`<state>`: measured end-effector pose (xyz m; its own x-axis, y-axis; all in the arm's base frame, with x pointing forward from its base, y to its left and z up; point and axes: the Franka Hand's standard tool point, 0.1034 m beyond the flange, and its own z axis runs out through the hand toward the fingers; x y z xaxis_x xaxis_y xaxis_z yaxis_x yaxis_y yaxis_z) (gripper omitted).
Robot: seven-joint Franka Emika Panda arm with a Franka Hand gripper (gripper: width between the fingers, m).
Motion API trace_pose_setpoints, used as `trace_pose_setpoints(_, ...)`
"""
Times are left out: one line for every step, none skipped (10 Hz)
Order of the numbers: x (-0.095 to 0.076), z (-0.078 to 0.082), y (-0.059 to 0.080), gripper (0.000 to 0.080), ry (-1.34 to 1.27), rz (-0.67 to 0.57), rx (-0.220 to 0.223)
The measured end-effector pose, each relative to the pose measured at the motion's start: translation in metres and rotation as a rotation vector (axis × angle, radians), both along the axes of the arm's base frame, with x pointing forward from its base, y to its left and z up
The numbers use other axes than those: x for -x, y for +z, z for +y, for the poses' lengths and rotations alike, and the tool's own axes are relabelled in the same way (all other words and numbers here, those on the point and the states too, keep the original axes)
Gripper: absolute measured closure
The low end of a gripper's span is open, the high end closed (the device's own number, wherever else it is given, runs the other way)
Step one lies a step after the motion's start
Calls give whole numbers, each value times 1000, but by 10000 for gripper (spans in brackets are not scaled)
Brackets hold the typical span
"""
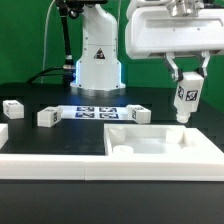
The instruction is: Assemble one leg
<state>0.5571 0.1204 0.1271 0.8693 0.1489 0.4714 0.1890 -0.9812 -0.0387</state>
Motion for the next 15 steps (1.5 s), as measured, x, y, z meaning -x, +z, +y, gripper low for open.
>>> trace_pose_setpoints(-7, -1, 3, 508, 3, -54, -1)
trace_pose_setpoints(-15, -4, 3, 508, 0, -139, -2)
trace_pose_setpoints(-16, -5, -5, 508, -1, -130, 0)
trace_pose_setpoints(-19, -7, -7, 508, -3, -127, 0)
trace_pose_setpoints(-22, -5, -6, 508, -1, -111, -1)
trace_pose_setpoints(-22, -5, -7, 508, -2, -113, -1)
trace_pose_setpoints(-21, -5, -8, 508, -2, -111, -1)
trace_pose_setpoints(-23, -5, -8, 508, -3, -108, -1)
trace_pose_setpoints(-28, -7, -7, 508, -6, -109, -1)
trace_pose_setpoints(-35, -8, -5, 508, -9, -111, -3)
trace_pose_setpoints(-44, -8, -6, 508, -12, -113, -6)
trace_pose_setpoints(-51, -5, -9, 508, -12, -117, -10)
trace_pose_setpoints(-57, -6, -12, 508, -16, -119, -11)
trace_pose_setpoints(-57, -6, -16, 508, -16, -115, -11)
trace_pose_setpoints(-56, -6, -20, 508, -16, -110, -11)
